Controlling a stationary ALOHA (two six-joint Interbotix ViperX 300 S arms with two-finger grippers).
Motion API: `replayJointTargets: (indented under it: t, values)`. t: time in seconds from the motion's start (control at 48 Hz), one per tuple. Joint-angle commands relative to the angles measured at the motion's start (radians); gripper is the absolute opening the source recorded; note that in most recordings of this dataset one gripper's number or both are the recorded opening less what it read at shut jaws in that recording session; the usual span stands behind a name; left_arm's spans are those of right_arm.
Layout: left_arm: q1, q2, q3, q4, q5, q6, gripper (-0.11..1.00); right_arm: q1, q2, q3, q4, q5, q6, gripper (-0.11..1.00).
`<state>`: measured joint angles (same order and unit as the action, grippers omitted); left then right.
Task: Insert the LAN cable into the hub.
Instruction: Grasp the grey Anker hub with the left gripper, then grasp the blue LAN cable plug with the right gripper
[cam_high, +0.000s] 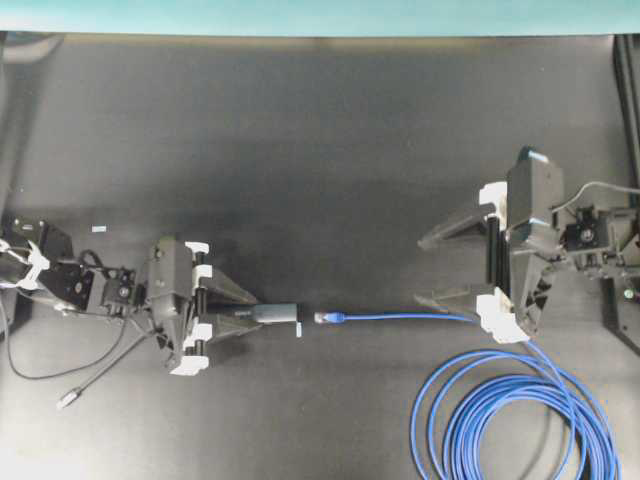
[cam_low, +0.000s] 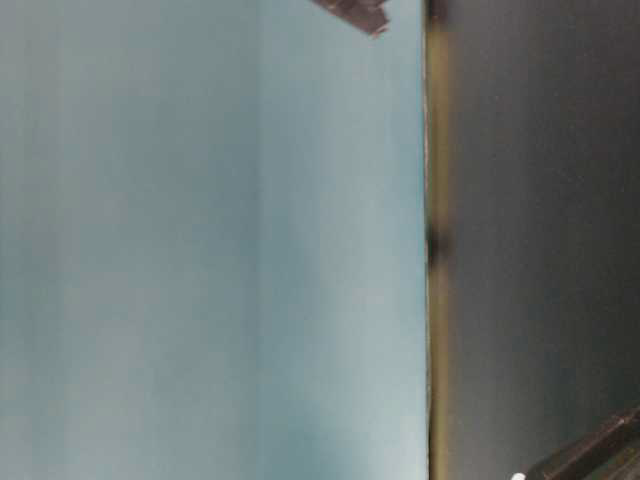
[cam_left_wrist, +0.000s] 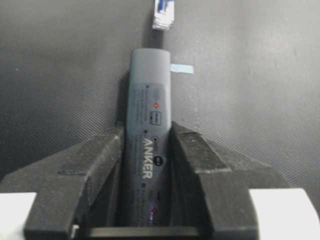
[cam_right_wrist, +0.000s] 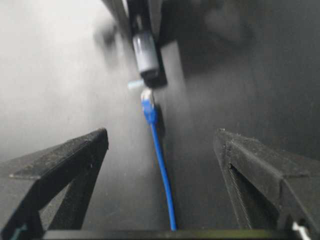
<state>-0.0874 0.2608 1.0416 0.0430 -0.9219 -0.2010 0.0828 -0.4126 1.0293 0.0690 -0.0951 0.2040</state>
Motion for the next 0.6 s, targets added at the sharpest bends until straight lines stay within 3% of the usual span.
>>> replayJointTargets:
  t: [0.0,0.354,0.583]
  values:
    - [0.002,-0.054,-0.017,0.002,0.04,0.0,0.28,0.018,0.035,0.003,0.003,-0.041,0.012,0.82]
    - [0.006,-0.279,-0.063,0.002,0.377,0.04,0.28,0.058,0.33,-0.055,0.002,-0.284,0.008,0.82]
    - [0.008,-0.377,-0.066,0.002,0.529,0.057,0.28,0.075,0.525,-0.153,0.002,-0.348,0.002,0.82]
